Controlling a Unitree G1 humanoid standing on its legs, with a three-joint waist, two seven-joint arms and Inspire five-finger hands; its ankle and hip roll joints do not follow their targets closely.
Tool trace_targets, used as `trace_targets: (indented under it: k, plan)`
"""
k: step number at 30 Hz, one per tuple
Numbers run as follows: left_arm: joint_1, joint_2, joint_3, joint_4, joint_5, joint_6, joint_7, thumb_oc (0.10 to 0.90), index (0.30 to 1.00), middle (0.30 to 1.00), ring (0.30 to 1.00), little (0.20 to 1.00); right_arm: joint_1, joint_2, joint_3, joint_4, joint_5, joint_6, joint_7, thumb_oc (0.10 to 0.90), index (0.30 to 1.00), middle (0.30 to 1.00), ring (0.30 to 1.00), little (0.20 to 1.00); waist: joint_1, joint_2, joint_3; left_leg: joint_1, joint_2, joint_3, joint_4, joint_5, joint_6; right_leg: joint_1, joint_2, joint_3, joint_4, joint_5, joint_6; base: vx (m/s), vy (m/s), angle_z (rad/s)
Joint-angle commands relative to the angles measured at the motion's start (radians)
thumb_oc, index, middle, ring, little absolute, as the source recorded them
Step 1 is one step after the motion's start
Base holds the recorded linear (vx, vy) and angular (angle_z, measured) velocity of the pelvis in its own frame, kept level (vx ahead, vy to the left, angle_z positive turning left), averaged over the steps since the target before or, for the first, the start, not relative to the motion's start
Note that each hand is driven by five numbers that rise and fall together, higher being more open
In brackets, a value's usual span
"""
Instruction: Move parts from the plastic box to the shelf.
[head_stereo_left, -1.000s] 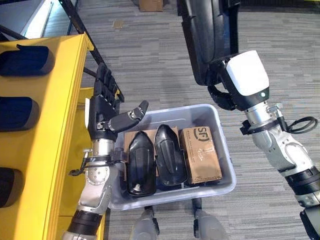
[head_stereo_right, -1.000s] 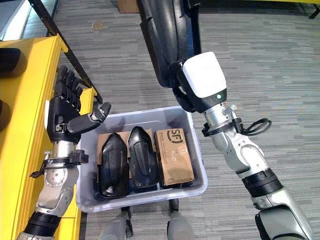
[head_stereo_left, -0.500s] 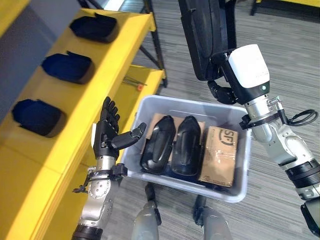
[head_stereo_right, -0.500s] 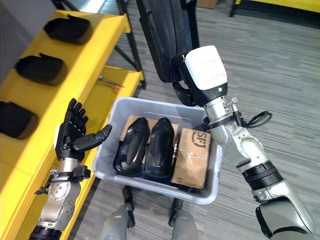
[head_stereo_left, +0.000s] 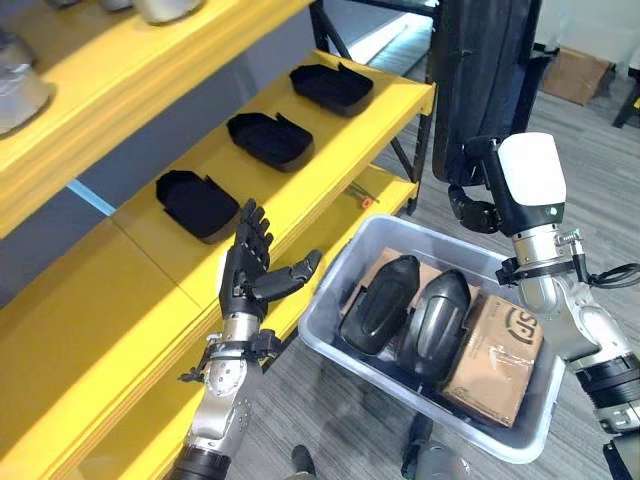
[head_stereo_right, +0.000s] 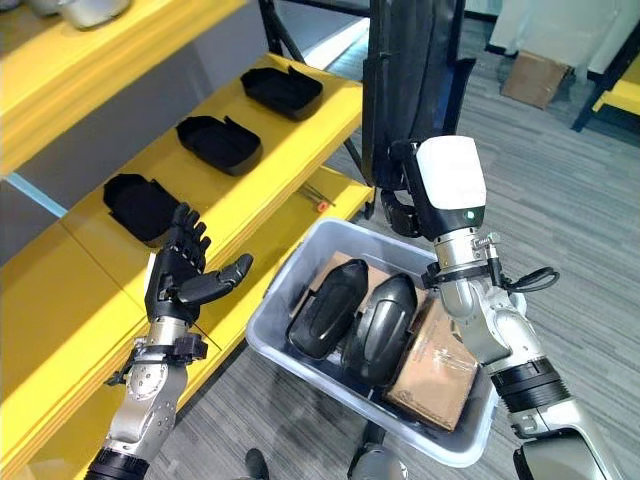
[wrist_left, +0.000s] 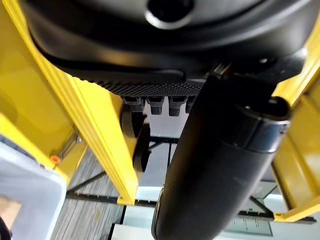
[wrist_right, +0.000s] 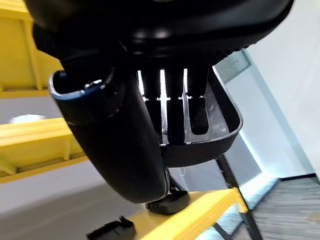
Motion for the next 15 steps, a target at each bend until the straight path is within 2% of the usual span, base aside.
trace_targets:
  k: [1,6,15]
  plan:
    - [-0.057,0.059,0.039,-0.087,0.021,-0.094,-0.012,0.900,1.000,1.000,1.000,1.000,-0.090,0.034,-0.078,-0.067,0.014,-0.035,-0.090,0.400,0.300,0.300,0.300,0.300,0.020,-0.090,-0.085,0.063,-0.054,-0.015,-0.002,-0.179,0.015,0.077,-0.094,0.009,-0.008,-0.012,0.128,-0.04,0.172,0.17]
    - [-0.044,0.060,0.056,-0.090,0.049,-0.086,-0.007,0.900,1.000,1.000,1.000,1.000,-0.091,0.069,-0.071,-0.043,0.007,-0.018,-0.068,0.400,0.300,0.300,0.300,0.300,0.031,-0.125,-0.096,0.046,-0.112,-0.041,-0.008,-0.230,0.051,0.084,-0.139,-0.005,-0.029,0.056,0.172,-0.05,0.161,0.27]
    - [-0.020,0.069,0.103,-0.094,0.080,-0.086,0.004,0.900,1.000,1.000,1.000,1.000,-0.104,0.110,-0.058,0.002,0.021,-0.011,-0.036,0.400,0.300,0.300,0.300,0.300,0.048,-0.173,-0.105,0.051,-0.169,-0.055,-0.008,-0.266,0.094,0.082,-0.166,0.035,-0.062,0.116,0.208,-0.02,0.101,0.01]
